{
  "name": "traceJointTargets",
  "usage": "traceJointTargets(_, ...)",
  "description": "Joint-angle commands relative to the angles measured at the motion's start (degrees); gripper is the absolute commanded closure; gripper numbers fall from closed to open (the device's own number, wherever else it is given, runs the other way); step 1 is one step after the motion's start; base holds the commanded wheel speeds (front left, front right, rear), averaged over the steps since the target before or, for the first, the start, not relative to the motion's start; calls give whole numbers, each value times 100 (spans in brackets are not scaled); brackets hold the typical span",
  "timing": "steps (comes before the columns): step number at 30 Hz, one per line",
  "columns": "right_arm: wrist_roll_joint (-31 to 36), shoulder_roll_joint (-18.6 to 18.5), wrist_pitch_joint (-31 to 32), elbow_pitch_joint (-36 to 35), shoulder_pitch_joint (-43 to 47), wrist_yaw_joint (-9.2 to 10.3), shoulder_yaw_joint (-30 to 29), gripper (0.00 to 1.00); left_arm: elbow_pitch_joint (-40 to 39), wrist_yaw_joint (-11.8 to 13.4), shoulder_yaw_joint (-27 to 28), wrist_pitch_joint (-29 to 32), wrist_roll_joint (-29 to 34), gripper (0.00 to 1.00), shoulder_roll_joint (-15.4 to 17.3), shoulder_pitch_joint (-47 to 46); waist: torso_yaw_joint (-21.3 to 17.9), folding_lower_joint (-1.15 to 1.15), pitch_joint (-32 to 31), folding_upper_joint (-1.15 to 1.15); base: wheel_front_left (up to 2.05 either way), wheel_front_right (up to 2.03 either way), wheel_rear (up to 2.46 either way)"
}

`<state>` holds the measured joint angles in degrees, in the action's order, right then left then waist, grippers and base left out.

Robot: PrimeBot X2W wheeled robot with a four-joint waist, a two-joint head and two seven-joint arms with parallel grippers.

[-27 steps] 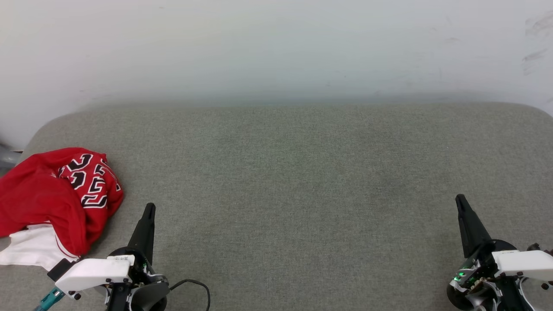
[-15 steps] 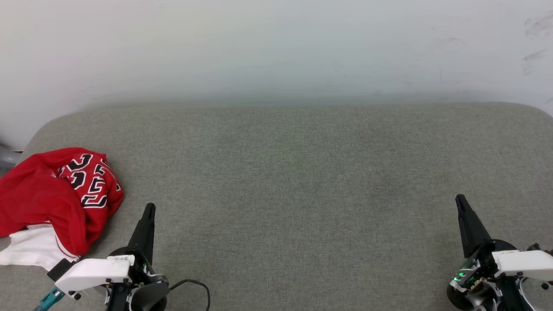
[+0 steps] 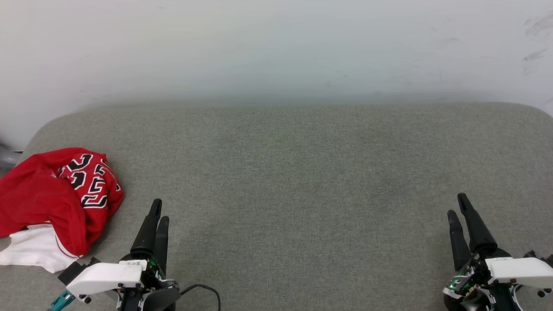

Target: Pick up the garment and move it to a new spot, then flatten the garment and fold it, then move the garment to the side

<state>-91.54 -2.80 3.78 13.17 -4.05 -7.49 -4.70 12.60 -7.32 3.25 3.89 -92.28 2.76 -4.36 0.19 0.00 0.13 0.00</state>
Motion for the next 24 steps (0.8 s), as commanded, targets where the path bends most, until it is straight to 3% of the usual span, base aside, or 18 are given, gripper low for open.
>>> traceJointTargets(1, 48, -15, -60, -180, -33, 0, 38, 0, -192, -8, -79, -60, 44, 0, 11, -81, 4, 0, -2, 0, 0, 0, 0)
traceJointTargets(15, 308, -23, -388, -609, 80, 0, 192, 0, -623, -10, -498, -406, 406, 0, 87, -45, 42, 0, -11, 0, 0, 0, 0)
traceJointTargets(24, 2124, -100, -592, -717, 109, 0, 246, 0, -714, -12, -620, -607, 2021, 0, 181, -37, 77, 0, -24, 0, 0, 0, 0)
